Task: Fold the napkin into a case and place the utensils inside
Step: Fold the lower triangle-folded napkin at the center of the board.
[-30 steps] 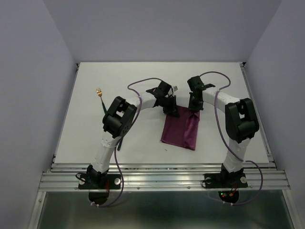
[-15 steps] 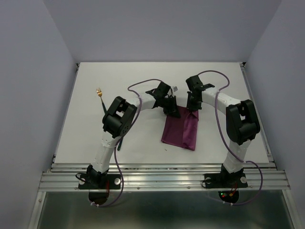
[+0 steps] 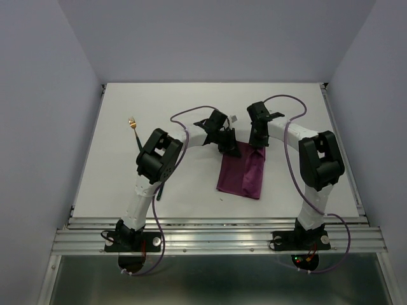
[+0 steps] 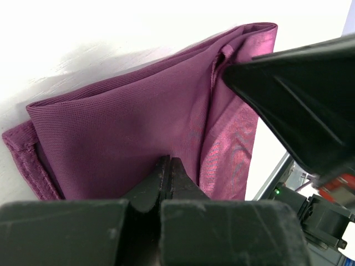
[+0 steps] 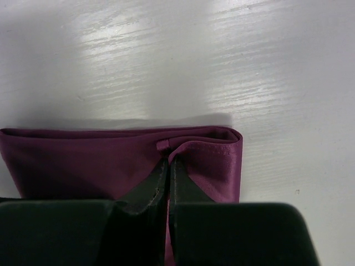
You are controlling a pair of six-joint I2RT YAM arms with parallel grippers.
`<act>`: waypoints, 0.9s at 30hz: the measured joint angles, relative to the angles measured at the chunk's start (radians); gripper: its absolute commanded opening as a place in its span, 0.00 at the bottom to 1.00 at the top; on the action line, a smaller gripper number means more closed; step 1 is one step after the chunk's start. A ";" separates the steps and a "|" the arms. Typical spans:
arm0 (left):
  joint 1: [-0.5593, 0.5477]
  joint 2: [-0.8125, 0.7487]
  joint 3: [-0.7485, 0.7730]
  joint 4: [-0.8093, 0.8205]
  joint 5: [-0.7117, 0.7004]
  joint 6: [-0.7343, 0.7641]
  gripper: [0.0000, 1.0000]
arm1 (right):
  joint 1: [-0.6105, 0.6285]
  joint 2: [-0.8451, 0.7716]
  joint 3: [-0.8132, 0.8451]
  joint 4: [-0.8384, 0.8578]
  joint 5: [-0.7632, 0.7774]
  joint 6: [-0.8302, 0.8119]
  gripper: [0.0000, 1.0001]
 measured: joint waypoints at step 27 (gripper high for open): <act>-0.021 -0.171 -0.101 -0.055 -0.079 -0.001 0.00 | 0.000 0.032 0.016 0.035 -0.064 0.045 0.41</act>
